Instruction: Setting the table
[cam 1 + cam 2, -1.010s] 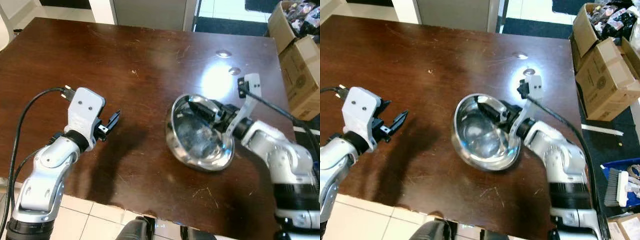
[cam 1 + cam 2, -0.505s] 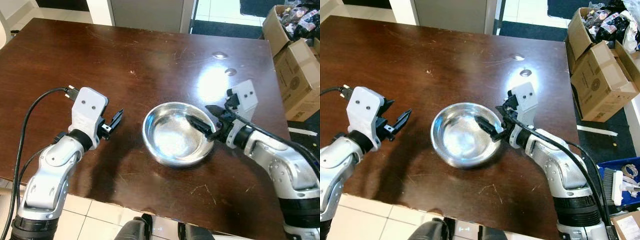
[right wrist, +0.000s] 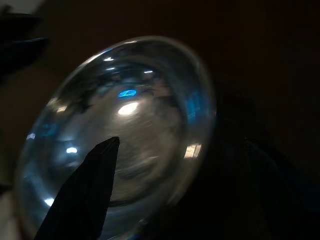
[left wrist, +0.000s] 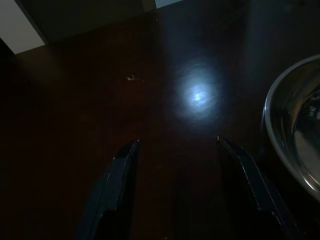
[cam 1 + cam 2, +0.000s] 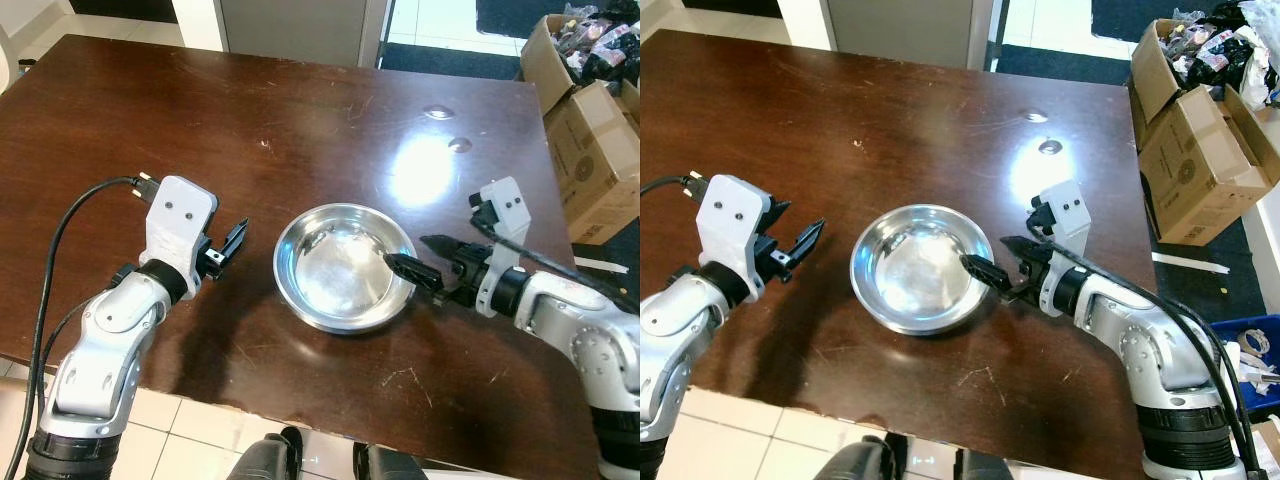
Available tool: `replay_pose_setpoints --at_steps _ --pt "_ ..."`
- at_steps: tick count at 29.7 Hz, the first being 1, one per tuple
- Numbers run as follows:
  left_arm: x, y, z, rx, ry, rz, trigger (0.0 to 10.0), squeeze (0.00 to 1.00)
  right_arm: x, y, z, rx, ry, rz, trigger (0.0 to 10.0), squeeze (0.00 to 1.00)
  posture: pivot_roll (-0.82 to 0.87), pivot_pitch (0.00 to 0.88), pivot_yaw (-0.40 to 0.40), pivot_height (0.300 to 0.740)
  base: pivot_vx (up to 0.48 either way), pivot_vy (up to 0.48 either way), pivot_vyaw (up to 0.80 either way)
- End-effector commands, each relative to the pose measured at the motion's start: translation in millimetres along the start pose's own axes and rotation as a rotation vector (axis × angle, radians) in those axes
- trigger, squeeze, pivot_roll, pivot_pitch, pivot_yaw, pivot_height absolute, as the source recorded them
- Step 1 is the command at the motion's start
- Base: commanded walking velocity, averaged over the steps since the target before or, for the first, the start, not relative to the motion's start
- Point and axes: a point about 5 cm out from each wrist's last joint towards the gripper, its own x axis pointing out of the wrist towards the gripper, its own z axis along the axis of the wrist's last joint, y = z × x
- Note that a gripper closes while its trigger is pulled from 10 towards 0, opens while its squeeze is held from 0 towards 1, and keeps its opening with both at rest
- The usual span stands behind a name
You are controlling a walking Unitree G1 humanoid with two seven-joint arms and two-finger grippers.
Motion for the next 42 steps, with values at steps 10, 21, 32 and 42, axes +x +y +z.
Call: replay_pose_setpoints --at_steps 10,21,32,42 --pt "0.3 1.6 -2.8 0.012 0.006 0.014 10.0 0.14 16.3 -15.4 -28.2 0.31 0.078 0.021 4.9 0.0 -0.06 0.143 0.061 0.74 0.0 0.0 0.0" --pt "-1.5 2.8 -3.9 0.012 0.007 0.028 10.0 0.14 18.8 -14.5 -43.3 0.423 0.113 0.045 0.0 0.0 -0.06 0.142 0.054 0.74 0.0 0.0 0.0" --pt "-1.3 2.9 -4.4 0.015 0.006 0.033 10.0 0.14 24.4 -12.9 -41.6 0.5 -0.009 0.04 0.0 0.0 -0.06 0.131 0.056 0.74 0.0 0.0 0.0" --pt "2.3 -0.8 -5.6 0.006 0.004 0.027 10.0 0.13 16.5 -17.2 -11.3 0.427 -0.285 -0.093 0.0 0.0 -0.08 0.12 0.062 0.74 0.0 0.0 0.0"
